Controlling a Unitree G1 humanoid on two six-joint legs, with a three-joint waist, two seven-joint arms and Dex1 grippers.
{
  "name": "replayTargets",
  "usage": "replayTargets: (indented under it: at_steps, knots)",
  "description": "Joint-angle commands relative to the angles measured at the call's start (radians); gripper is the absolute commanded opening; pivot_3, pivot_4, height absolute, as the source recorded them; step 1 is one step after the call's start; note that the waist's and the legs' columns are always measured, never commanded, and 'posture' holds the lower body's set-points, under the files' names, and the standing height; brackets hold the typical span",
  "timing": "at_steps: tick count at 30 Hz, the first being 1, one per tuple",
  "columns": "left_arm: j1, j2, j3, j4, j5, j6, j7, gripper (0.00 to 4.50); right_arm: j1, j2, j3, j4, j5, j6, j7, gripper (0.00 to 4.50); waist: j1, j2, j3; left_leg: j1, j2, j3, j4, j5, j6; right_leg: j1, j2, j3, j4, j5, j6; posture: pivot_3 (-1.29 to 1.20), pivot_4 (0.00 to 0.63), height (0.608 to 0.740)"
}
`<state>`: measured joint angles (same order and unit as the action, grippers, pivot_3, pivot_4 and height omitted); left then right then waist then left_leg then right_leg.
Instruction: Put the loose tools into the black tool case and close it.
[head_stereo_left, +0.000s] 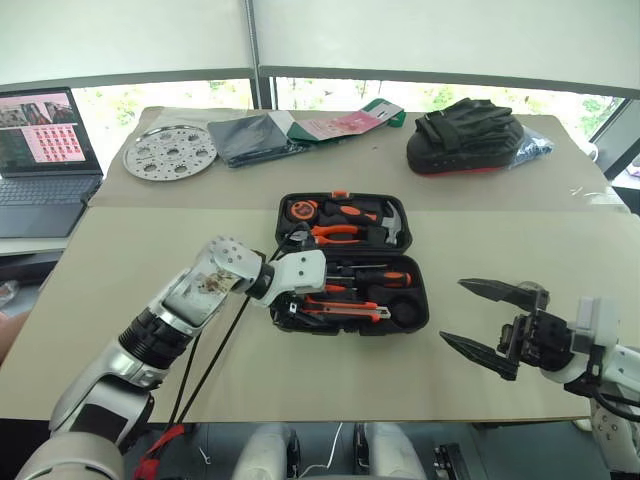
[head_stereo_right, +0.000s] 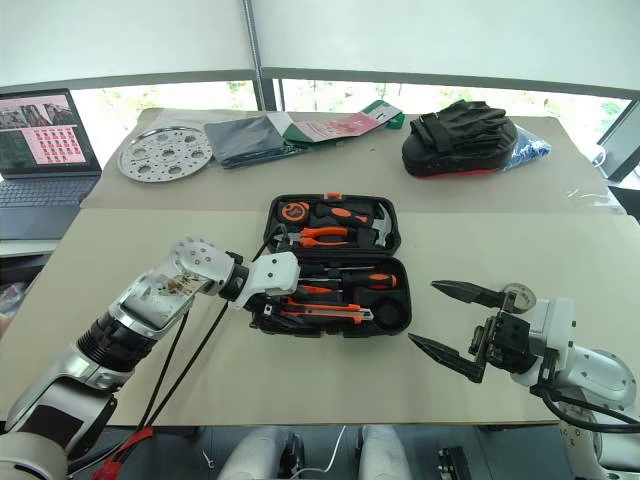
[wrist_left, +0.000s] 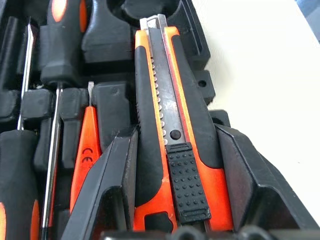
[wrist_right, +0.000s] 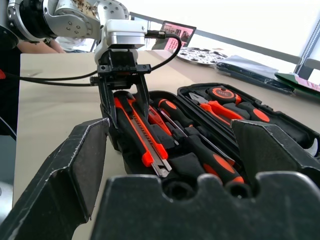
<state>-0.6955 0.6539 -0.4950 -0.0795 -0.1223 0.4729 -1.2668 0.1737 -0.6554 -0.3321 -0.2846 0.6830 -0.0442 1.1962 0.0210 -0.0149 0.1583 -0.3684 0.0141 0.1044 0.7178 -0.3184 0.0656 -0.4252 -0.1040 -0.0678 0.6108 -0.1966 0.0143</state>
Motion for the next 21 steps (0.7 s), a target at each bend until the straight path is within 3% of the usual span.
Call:
replayTargets:
  at_steps: [1,17,19,21]
  knots:
    - [0.01,0.019,-0.014,-0.027,0.039,0.023,0.004,1.82,0.005,0.005,-0.028,-0.023,0.002,-0.027,-0.001,4.5,0.0,0.0,0.0,0.0,0.0,0.0,0.0,0.0,0.0,0.0,0.0,0.0,0.0,0.0,0.0,0.0,0.15,0.74]
    - [0.03,-0.01,-0.033,-0.046,0.039,0.094,-0.018,1.82,-0.005,0.005,-0.01,-0.029,-0.004,-0.018,-0.011,4.5,0.007,0.0,0.0,0.0,0.0,0.0,0.003,-0.001,0.002,0.001,-0.001,0.0,0.0,0.0,0.001,0.0,0.15,0.74]
    - [0.04,-0.014,0.009,-0.043,0.024,0.055,-0.002,2.81,-0.011,0.004,-0.007,-0.028,-0.004,-0.014,-0.013,4.5,0.005,0.0,0.0,0.0,0.0,0.0,0.003,-0.001,0.002,0.001,-0.001,0.0,0.0,0.0,0.001,0.0,0.15,0.74]
    - [0.044,-0.036,0.057,-0.035,-0.005,0.015,0.008,3.31,-0.013,0.005,-0.006,-0.025,-0.003,-0.014,-0.013,4.5,0.004,0.0,0.0,0.0,0.0,0.0,0.003,-0.001,0.002,0.001,-0.001,0.0,0.0,0.0,0.001,0.0,0.15,0.74]
